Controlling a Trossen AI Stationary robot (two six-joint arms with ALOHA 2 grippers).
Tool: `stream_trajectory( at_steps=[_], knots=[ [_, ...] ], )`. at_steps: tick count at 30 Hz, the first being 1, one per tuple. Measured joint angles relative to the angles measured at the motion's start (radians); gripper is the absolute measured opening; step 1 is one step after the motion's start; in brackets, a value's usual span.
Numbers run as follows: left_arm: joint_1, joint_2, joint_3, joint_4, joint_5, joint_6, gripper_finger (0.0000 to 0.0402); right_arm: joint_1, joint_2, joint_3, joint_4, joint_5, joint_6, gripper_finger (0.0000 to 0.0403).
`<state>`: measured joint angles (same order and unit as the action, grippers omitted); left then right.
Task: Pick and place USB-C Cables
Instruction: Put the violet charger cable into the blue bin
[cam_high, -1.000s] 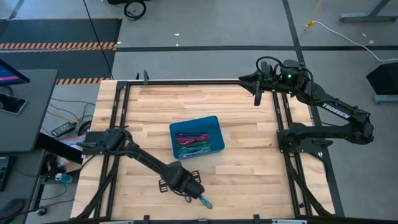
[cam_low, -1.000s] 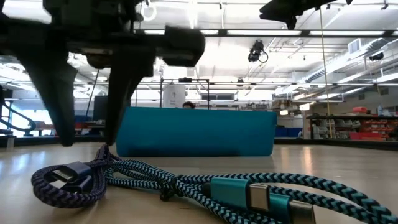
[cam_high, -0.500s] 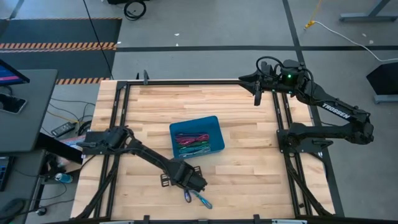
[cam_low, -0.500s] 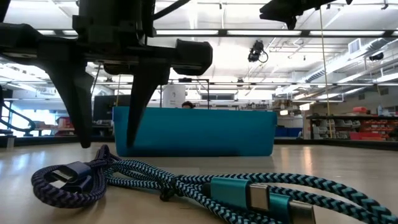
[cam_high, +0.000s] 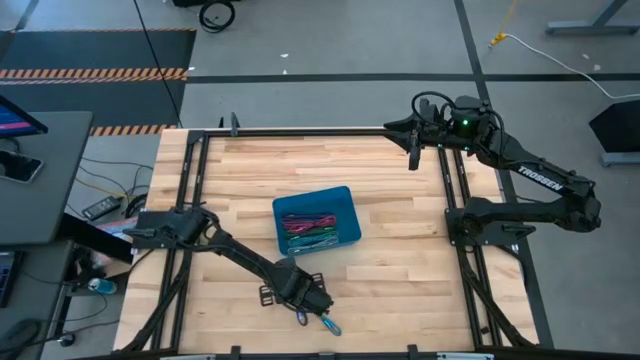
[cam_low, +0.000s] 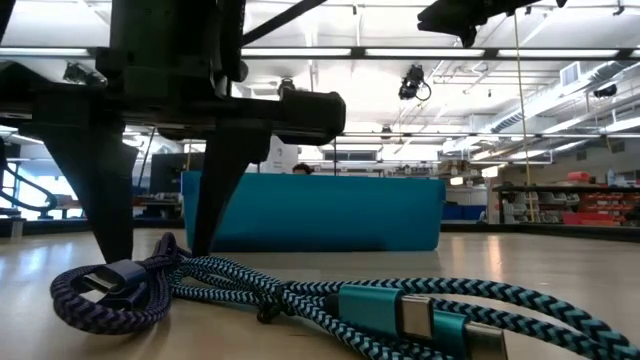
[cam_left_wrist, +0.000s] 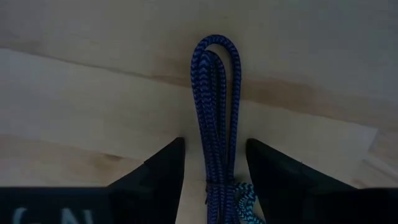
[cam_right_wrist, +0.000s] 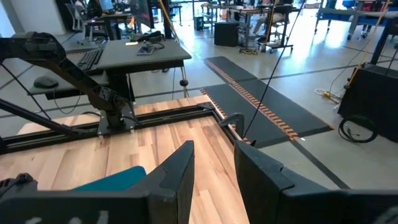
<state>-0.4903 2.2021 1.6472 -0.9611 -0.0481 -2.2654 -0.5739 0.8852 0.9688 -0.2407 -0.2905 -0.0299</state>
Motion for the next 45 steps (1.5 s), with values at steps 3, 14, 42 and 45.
stream_trajectory(
  at_steps=[3,14,42,45],
  knots=[
    [0.005,0.012,-0.001,0.008,0.002,0.0,0.0181,0.0,0.0,0.0,0.0,0.0,0.0,0.0119],
    [0.01,0.015,0.0,0.019,-0.002,0.007,0.007,0.0,0.0,0.0,0.0,0.001,0.0,0.0119],
    [0.069,-0.129,0.453,-0.129,-0.387,0.837,0.0016,0.0,0.0,0.0,-0.001,0.003,0.001,0.0119],
    [0.112,-0.131,0.536,-0.252,-0.421,0.996,0.0016,0.0,0.0,0.0,-0.001,0.003,0.001,0.0119]
  ],
)
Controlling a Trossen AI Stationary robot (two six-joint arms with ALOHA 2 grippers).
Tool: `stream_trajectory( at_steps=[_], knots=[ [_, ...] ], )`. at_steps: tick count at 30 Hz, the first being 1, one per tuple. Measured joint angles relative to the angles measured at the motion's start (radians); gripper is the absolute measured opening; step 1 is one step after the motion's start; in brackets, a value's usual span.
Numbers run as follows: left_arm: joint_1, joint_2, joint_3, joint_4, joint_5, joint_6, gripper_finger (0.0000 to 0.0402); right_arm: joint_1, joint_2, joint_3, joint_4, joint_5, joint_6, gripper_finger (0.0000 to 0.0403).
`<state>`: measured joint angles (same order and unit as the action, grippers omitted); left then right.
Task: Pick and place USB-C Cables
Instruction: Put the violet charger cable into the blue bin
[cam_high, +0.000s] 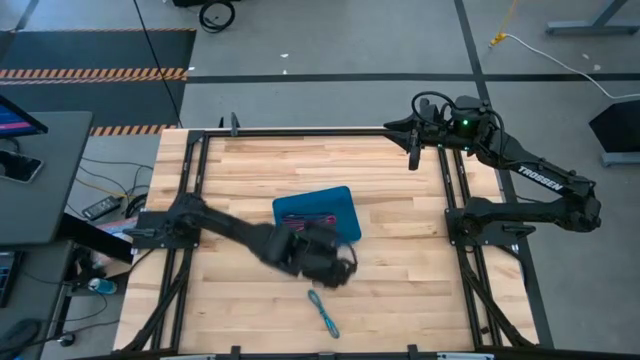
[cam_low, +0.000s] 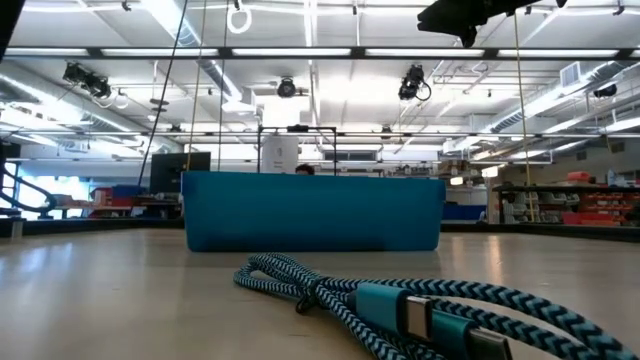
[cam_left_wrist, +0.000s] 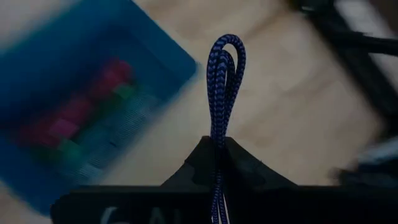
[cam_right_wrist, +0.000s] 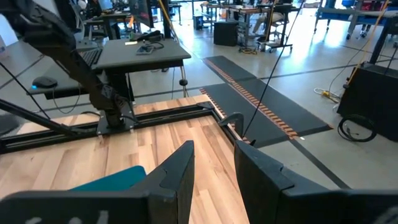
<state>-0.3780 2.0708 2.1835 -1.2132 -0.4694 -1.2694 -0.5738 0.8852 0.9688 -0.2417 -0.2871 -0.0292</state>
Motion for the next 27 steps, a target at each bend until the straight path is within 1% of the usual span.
stream_trajectory(
  at_steps=[4,8,13,19,23,27],
  knots=[
    [0.085,0.001,0.05,-0.175,0.001,0.171,0.0016,0.0,0.0,0.0,0.0,0.0,0.0,0.0119],
    [0.177,0.001,0.056,-0.265,0.058,0.44,0.0015,0.0,0.0,0.0,0.0,0.001,0.03,0.0119],
    [0.297,0.001,0.047,-0.252,0.174,0.808,0.0015,0.0,0.0,0.0,0.0,0.007,0.048,0.0119],
    [0.419,0.001,0.047,-0.251,0.318,1.182,0.0015,0.0,0.0,0.0,0.0,0.009,0.158,0.0119],
    [0.489,0.001,0.047,-0.251,0.442,1.363,0.0015,0.004,0.0,0.0,0.0,0.009,0.252,0.0119],
    [0.543,-0.002,-0.008,-0.246,0.494,1.467,0.0015,0.01,0.0,0.0,0.0,0.009,0.301,0.0119]
  ],
)
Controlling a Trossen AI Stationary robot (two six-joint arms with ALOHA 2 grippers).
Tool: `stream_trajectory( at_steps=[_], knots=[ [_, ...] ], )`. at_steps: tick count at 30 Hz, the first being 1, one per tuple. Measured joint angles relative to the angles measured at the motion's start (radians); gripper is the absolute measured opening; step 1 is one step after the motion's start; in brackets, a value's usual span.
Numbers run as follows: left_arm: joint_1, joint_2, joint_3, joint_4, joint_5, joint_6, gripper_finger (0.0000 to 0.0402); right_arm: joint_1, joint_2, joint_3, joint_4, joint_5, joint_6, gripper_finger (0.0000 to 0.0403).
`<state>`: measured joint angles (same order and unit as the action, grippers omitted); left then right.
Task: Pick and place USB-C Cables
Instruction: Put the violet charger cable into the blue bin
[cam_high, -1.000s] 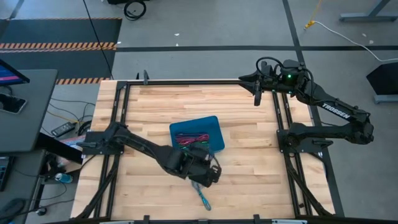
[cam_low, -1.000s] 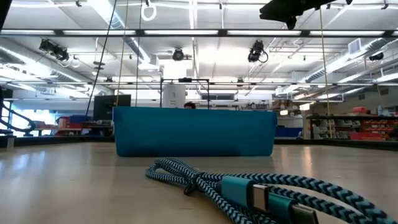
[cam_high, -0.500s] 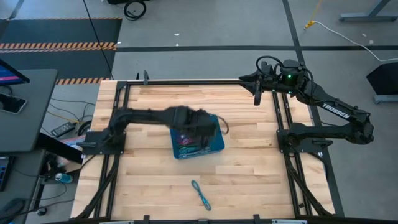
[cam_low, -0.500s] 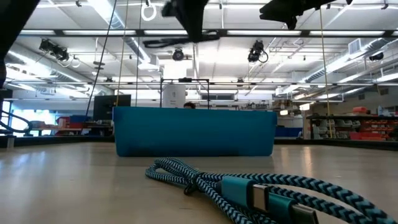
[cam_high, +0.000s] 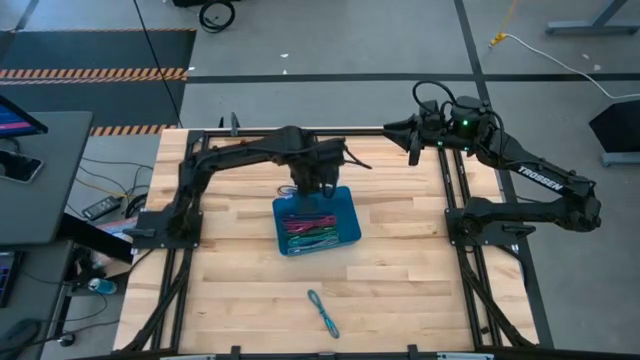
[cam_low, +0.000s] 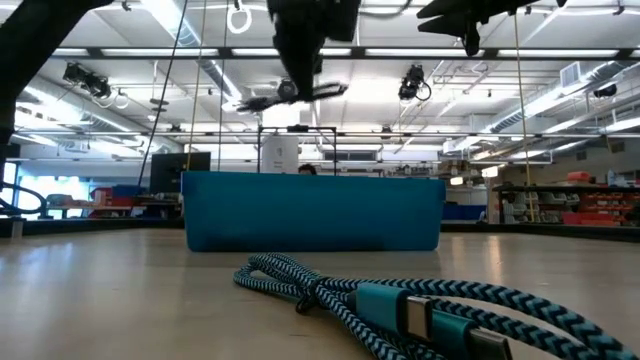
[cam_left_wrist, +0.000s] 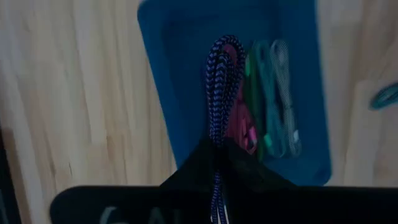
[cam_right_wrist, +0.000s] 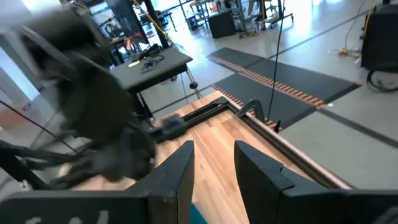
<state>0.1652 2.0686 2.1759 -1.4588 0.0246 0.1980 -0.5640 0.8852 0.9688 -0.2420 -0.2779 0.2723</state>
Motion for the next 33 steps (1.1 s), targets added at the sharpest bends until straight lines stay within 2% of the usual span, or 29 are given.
stream_trajectory(
  at_steps=[2,7,12,16,25,33],
  knots=[
    [0.024,0.001,-0.047,0.005,0.018,0.028,0.0015,0.003,0.0,0.0,0.0,0.0,0.023,0.0119],
    [0.057,0.003,-0.229,0.123,0.145,0.074,0.0015,0.008,0.0,0.0,0.0,0.0,0.05,0.0119],
    [0.056,0.003,-0.394,0.269,0.157,0.041,0.0015,0.008,0.0,0.0,-0.001,0.0,0.077,0.0119],
    [0.05,0.003,-0.476,0.368,0.206,-0.058,0.0015,0.008,0.0,0.0,-0.001,0.0,0.076,0.0119],
    [0.001,0.003,-0.533,0.622,0.224,-0.21,0.0015,0.008,0.0,0.0,-0.004,0.0,0.068,0.0119],
    [-0.03,0.003,-0.533,0.655,0.224,-0.221,0.0015,0.008,0.0,0.0,-0.044,0.0,0.061,0.0119]
  ],
)
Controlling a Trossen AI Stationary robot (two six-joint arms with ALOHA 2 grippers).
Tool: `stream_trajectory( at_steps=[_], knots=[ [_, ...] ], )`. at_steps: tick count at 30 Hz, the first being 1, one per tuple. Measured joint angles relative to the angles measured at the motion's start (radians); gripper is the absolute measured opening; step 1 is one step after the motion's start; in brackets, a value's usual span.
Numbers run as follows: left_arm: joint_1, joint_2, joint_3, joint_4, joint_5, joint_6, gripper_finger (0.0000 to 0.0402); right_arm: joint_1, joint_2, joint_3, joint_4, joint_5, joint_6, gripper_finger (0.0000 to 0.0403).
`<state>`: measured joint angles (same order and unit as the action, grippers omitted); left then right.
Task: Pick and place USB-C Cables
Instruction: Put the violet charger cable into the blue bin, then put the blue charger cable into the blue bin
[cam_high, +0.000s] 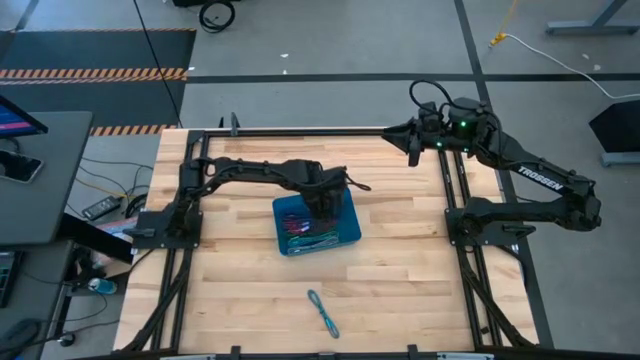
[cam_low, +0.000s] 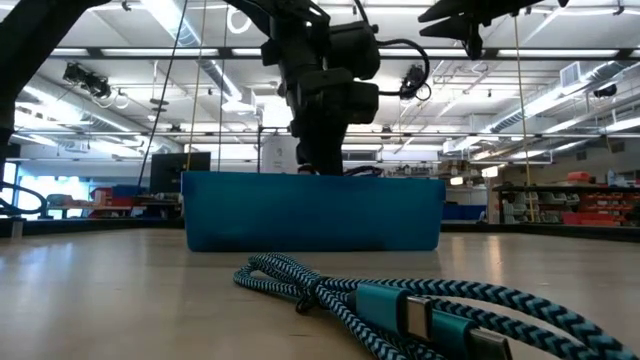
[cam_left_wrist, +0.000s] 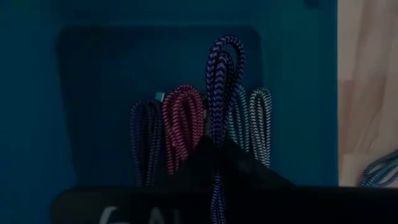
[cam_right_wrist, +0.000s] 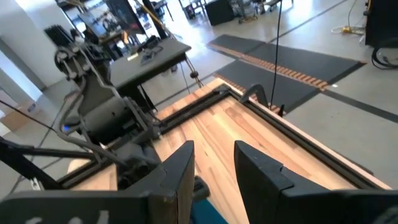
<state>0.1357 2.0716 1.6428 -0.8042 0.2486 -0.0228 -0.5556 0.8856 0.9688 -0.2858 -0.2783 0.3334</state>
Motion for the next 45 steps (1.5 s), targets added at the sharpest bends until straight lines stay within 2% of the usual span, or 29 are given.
stream_trajectory(
  at_steps=[24,30,33,39,45],
  knots=[
    [0.001,0.0,0.0,-0.001,-0.07,-0.046,0.0016,0.0,0.0,0.0,-0.041,0.0,-0.041,0.0119],
    [0.0,0.0,0.0,-0.004,-0.071,-0.071,0.0088,0.0,0.0,0.0,-0.041,0.0,-0.041,0.0119],
    [0.001,-0.001,0.0,-0.018,-0.071,-0.072,0.011,0.0,0.0,0.0,-0.041,0.0,-0.042,0.0119],
    [0.0,-0.002,0.0,-0.036,-0.07,-0.083,0.011,0.0,0.0,0.0,-0.041,0.0,-0.048,0.0119],
    [0.006,-0.008,0.0,-0.042,-0.069,-0.258,0.0107,0.0,0.0,0.0,-0.042,0.0,-0.048,0.0119]
  ],
)
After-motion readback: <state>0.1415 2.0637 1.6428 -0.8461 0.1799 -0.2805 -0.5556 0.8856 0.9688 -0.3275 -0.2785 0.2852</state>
